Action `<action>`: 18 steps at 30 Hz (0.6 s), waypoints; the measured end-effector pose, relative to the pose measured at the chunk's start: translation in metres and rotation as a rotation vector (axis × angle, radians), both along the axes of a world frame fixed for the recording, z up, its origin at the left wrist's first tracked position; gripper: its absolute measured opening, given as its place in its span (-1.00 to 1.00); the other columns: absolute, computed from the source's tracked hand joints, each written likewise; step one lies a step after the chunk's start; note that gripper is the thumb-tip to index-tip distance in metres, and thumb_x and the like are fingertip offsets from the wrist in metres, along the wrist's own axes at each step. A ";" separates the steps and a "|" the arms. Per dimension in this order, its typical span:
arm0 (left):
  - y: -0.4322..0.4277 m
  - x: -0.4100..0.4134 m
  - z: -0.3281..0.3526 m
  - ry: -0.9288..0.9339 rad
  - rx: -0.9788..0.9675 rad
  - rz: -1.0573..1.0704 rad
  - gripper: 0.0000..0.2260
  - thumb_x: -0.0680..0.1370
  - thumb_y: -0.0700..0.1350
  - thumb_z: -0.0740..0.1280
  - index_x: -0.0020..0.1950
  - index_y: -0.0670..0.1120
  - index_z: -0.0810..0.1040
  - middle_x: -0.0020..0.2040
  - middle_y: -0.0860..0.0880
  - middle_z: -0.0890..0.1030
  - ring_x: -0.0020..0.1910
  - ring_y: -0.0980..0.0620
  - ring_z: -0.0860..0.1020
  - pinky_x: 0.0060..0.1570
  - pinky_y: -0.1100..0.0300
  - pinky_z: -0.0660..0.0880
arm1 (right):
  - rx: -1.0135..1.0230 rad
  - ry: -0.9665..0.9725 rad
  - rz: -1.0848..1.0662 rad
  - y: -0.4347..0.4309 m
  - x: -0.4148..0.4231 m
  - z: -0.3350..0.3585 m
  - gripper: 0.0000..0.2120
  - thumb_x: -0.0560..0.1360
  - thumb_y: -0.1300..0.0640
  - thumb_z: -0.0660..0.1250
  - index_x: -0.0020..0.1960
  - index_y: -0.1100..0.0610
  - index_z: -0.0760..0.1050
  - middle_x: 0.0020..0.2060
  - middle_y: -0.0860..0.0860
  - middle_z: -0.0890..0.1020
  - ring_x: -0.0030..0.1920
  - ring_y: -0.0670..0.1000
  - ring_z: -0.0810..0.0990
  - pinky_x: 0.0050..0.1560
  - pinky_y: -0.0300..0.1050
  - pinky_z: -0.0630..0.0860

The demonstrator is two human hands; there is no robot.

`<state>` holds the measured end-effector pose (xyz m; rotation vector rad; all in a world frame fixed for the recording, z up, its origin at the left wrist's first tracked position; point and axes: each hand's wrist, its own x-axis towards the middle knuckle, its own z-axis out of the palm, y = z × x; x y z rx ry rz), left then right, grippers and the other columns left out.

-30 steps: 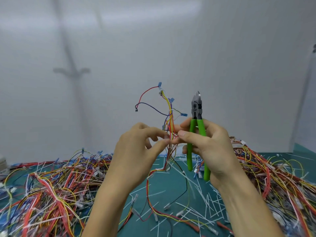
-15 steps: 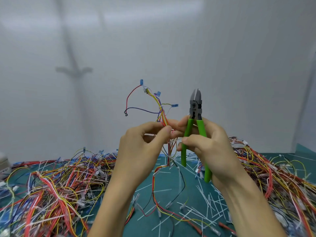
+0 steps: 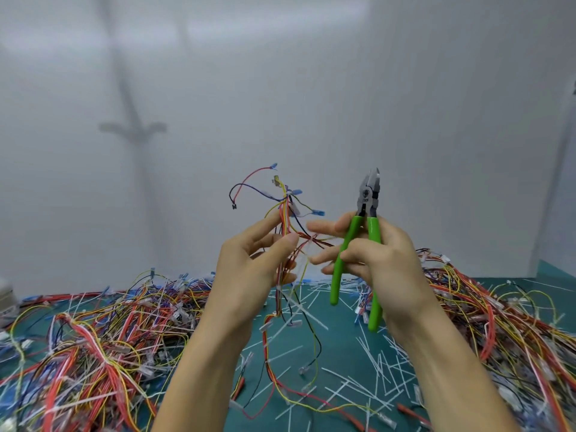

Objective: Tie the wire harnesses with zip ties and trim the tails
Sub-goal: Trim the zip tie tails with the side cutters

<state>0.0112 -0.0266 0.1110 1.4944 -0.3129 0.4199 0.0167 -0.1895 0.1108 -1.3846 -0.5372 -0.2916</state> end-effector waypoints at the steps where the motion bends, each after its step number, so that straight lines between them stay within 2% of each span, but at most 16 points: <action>1: 0.002 0.001 0.000 0.007 -0.019 0.003 -0.71 0.55 -0.18 0.40 0.21 0.11 0.65 -0.23 -0.03 0.59 -0.27 0.11 0.54 -0.28 0.23 0.59 | -0.048 -0.002 -0.073 -0.001 0.001 0.000 -0.72 0.47 0.46 0.18 -0.13 0.09 0.45 0.01 -0.03 0.72 -0.20 0.07 0.71 -0.11 0.01 0.64; 6: 0.010 0.001 0.001 -0.014 -0.013 0.006 -0.73 0.59 -0.17 0.33 0.23 0.11 0.62 -0.22 0.02 0.67 -0.23 0.10 0.65 -0.25 0.23 0.61 | -0.226 0.009 -0.238 -0.006 0.006 -0.001 -0.87 0.52 0.33 0.31 -0.08 0.12 0.51 -0.05 -0.14 0.71 -0.26 -0.08 0.67 -0.16 -0.01 0.60; 8: 0.010 0.001 0.001 -0.027 0.000 0.021 -0.73 0.61 -0.16 0.30 0.24 0.10 0.62 -0.15 0.04 0.70 -0.23 0.09 0.66 -0.24 0.22 0.62 | -0.262 -0.033 -0.296 -0.004 0.006 -0.001 -0.91 0.53 0.24 0.34 -0.10 0.07 0.53 -0.13 -0.10 0.71 -0.27 -0.03 0.62 -0.16 0.03 0.57; 11: 0.007 0.001 0.002 -0.042 0.036 0.021 -0.72 0.64 -0.16 0.25 0.26 0.13 0.59 -0.02 0.10 0.71 -0.18 0.03 0.70 -0.21 0.23 0.62 | -0.280 -0.078 -0.339 0.000 0.003 -0.001 -0.93 0.51 0.14 0.40 -0.13 0.03 0.53 -0.23 0.02 0.67 -0.21 0.10 0.58 -0.08 0.19 0.57; 15: 0.003 0.001 0.002 -0.081 0.085 0.046 -0.71 0.66 -0.16 0.20 0.18 0.24 0.53 -0.17 0.15 0.70 -0.22 0.04 0.70 -0.25 0.26 0.60 | -0.295 -0.097 -0.350 0.004 0.004 -0.002 -0.92 0.49 0.14 0.42 -0.14 0.02 0.53 -0.25 -0.01 0.65 -0.19 0.10 0.60 -0.05 0.18 0.57; 18: 0.001 0.002 0.002 -0.111 0.123 0.058 -0.69 0.66 -0.14 0.21 0.15 0.32 0.50 -0.18 0.11 0.71 -0.24 0.06 0.69 -0.34 0.32 0.56 | -0.300 -0.076 -0.370 0.008 0.005 -0.004 -0.89 0.46 0.12 0.46 -0.16 0.00 0.53 -0.27 -0.08 0.65 -0.20 0.03 0.60 -0.05 0.12 0.58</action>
